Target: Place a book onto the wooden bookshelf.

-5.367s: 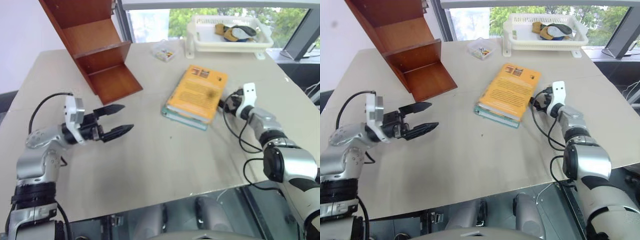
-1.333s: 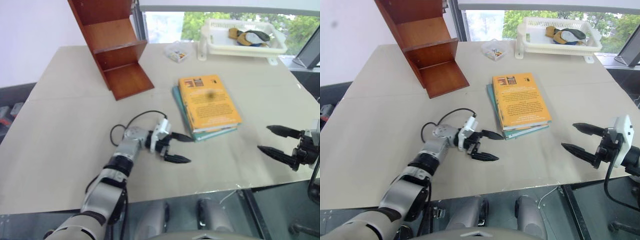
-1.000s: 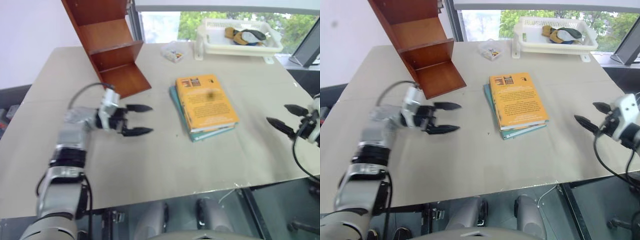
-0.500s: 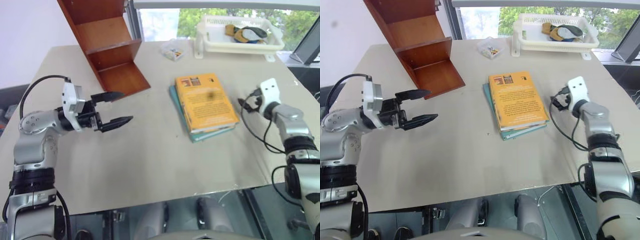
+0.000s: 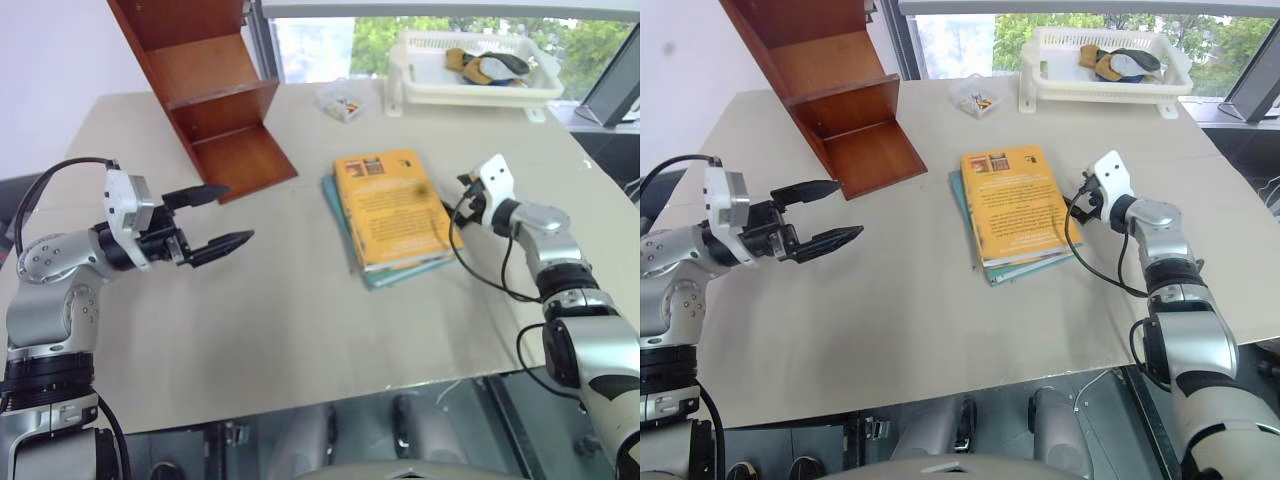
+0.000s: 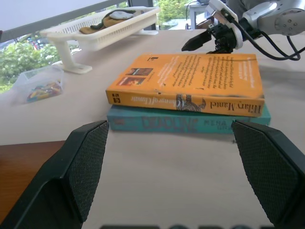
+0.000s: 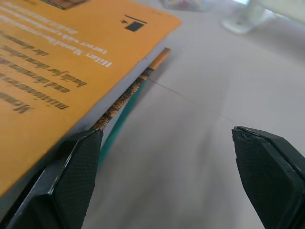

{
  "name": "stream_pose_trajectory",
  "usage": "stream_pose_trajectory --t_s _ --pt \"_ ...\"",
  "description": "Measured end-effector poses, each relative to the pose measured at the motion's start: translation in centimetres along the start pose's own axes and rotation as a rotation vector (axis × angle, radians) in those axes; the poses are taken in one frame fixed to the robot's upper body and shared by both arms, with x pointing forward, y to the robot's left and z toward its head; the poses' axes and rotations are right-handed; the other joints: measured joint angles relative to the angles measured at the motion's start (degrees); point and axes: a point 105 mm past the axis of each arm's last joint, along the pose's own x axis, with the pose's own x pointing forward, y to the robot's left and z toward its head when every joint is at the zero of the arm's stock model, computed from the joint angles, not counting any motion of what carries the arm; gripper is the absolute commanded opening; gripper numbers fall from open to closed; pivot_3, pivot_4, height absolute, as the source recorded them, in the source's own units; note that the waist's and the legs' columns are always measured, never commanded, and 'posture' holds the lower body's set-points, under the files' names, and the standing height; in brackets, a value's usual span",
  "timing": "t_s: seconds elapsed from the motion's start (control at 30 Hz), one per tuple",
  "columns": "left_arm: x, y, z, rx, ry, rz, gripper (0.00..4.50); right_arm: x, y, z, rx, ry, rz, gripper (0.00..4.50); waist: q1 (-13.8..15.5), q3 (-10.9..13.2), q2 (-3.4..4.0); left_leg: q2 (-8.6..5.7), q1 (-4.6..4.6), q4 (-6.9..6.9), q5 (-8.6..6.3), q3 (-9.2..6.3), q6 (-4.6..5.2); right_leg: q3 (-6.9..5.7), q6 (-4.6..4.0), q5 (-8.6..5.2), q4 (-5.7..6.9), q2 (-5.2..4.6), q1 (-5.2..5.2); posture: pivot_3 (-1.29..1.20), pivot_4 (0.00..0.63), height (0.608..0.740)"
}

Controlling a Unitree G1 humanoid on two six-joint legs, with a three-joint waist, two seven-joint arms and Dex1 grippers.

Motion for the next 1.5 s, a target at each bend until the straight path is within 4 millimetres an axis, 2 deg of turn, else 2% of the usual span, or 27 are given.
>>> stream_pose_trajectory --t_s 0.13,0.4,0.57,0.73,1.0,1.5 --pt "0.0 0.0 0.0 0.004 -0.003 0.004 4.45 0.1 0.6 0.1 -0.017 -0.008 0.030 4.45 -0.3 0.0 0.00 -0.01 0.00 0.00 0.00 0.01 0.00 0.02 0.00 0.00 0.00 -0.01 0.00 0.00 0.150 0.740" --pt "0.1 0.0 -0.2 0.000 -0.003 0.001 4.45 -0.2 -0.2 0.3 -0.024 -0.017 -0.018 4.45 -0.5 0.0 0.01 -0.01 0.00 -0.01 0.00 0.01 0.00 0.02 0.00 0.00 0.01 -0.01 -0.02 0.00 0.150 0.740" --pt "0.5 0.0 -0.1 -0.001 -0.010 -0.008 4.45 0.0 0.1 1.1 -0.029 -0.048 0.005 4.45 -0.5 0.0 0.01 -0.01 0.00 -0.01 0.00 0.01 0.00 0.03 0.00 0.00 0.01 -0.01 -0.03 0.00 0.150 0.740" --pt "1.4 -0.6 -0.7 -0.031 -0.025 -0.037 4.45 1.2 1.8 1.5 -0.025 -0.072 0.056 4.45 -0.6 0.0 0.01 -0.01 0.00 -0.01 0.00 0.01 0.00 0.04 0.00 0.01 0.02 -0.01 -0.04 0.00 0.150 0.740" --pt "1.4 -0.8 -1.1 -0.043 -0.018 -0.040 4.45 3.0 4.1 2.7 -0.063 -0.094 0.144 4.45 -0.7 0.0 0.03 0.00 0.00 -0.03 0.00 0.01 -0.01 0.04 -0.01 0.00 0.02 -0.01 -0.06 0.00 0.150 0.740" --pt "1.0 -2.1 -3.1 -0.133 0.012 -0.039 4.45 3.1 5.0 2.6 -0.081 -0.096 0.172 4.45 -0.6 0.0 0.04 -0.04 -0.01 -0.04 0.00 -0.03 -0.02 0.02 -0.01 0.01 0.02 -0.06 -0.06 0.00 0.150 0.740"
